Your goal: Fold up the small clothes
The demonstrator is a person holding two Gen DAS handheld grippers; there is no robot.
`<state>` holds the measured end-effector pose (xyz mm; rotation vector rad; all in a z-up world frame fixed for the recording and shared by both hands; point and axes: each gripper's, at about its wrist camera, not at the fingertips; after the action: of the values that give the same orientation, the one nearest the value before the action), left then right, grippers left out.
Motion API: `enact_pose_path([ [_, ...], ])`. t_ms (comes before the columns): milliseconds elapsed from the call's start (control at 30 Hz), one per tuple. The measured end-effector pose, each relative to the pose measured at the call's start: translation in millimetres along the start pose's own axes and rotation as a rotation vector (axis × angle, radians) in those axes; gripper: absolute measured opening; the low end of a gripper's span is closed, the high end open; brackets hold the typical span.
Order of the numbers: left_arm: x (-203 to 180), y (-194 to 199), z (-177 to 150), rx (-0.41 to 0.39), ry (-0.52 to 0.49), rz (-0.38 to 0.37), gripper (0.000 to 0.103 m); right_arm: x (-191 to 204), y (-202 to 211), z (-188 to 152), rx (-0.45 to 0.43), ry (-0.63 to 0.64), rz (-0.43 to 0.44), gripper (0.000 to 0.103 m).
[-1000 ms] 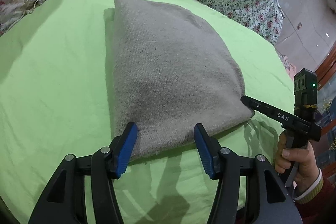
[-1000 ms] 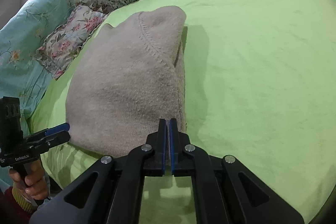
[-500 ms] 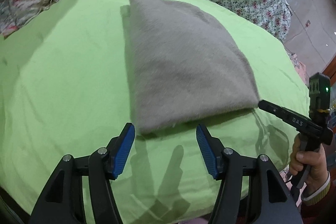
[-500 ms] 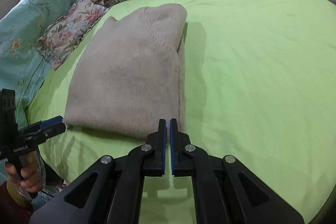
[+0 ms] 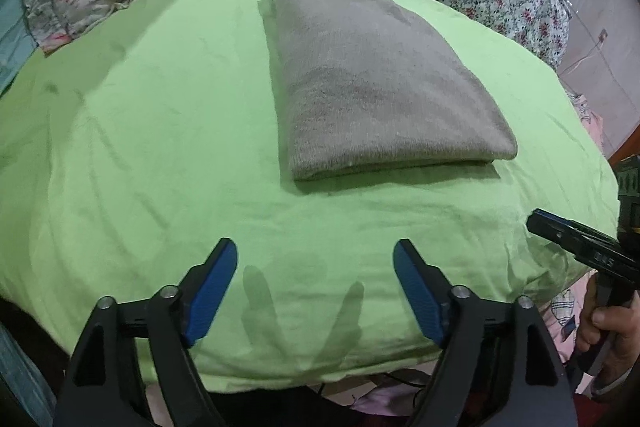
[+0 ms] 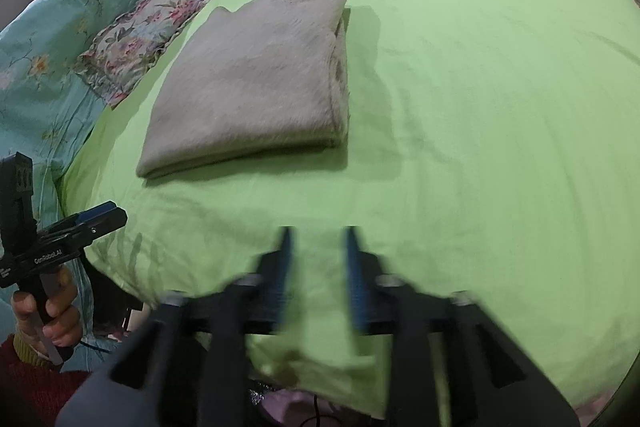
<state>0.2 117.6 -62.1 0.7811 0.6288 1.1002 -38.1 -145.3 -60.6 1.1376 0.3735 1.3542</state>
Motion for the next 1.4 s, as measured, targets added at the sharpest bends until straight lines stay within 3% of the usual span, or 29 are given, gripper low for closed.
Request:
enact_pose_path([
  [133,-3.4,10.8,-5.6,0.015,-0.025,0.052,0.084,6.7,14.0,-9.6,0.000,0.035,-0.007,0.073],
  [267,-6.4,28.8,-7.5,0.016,-0.067,0.118,0.084,13.3,36.5,-15.8,-0.014,0.078,-0.015,0.081],
  [433,-14.9,60.0,-4.6,-0.027,-0.105,0.159,0.096,21.4,70.1,-14.6,-0.065,0.101,0.023,0.103],
  [533,-20.3,60.8,-1.3,-0.048,-0.127,0.176,0.102,28.4,72.7,-12.0,-0.072,0.139,0.008,0.103],
  [767,-23.3,32.3,8.2,-0.007,-0.152,0.173,0.102,33.5,39.3,-1.8,-0.031,0.158,-0.010,0.103],
  [933,-14.9,12.3,19.3,0.022,-0.117,0.180,0.102,37.8,18.1,10.4,-0.011,0.126,0.006,0.103],
  [1400,-7.2,-4.5,51.2,0.030,-0.123,0.215,0.102,56.3,2.4,40.8,-0.016,0.156,-0.002,0.103],
])
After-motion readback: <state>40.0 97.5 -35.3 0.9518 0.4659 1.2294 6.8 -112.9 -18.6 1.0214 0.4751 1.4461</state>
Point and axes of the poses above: each gripper's, at about its wrist camera, not at the fingertips, and y roughly against the way its jaws point, x to its left, z to its top, and after that the axes turned 12 degrees about -y, right-handed
